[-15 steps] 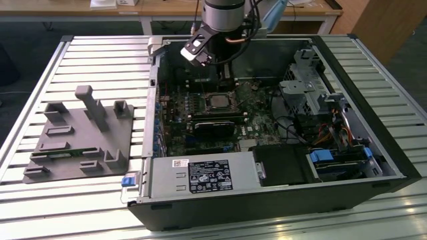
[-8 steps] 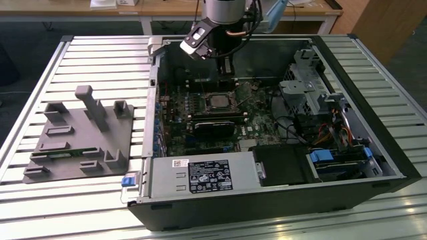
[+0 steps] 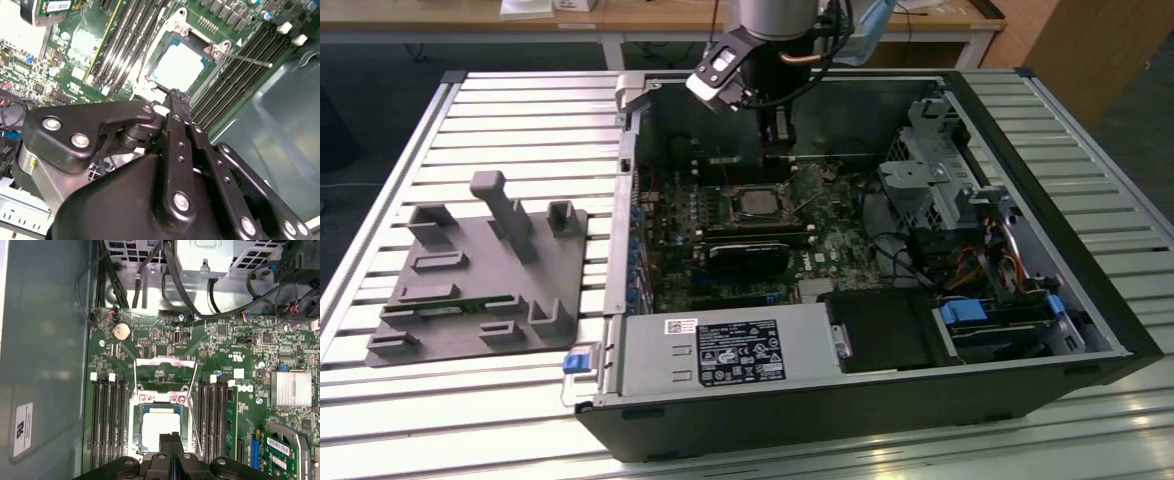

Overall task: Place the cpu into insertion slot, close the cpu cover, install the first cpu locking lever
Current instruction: 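Close the cpu cover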

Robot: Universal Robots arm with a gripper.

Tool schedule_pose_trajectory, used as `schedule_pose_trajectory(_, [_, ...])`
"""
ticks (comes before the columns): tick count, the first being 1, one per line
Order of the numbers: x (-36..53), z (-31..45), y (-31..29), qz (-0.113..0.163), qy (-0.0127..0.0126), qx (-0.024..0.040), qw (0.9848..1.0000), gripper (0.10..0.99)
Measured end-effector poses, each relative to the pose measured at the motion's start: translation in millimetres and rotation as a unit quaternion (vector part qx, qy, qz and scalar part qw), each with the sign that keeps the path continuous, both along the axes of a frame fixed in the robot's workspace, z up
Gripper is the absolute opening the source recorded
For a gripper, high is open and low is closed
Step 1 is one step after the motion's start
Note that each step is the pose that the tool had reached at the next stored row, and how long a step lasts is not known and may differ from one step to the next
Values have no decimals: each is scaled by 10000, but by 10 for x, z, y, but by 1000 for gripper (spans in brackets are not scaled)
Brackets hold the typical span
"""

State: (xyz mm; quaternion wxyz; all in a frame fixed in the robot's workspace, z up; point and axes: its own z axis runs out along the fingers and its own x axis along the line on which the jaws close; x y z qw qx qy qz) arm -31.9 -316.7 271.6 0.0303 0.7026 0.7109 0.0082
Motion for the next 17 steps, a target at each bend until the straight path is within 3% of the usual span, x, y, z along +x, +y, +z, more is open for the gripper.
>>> schedule_pose_trajectory(17, [242, 12, 0, 0, 132, 1, 9999, 106])
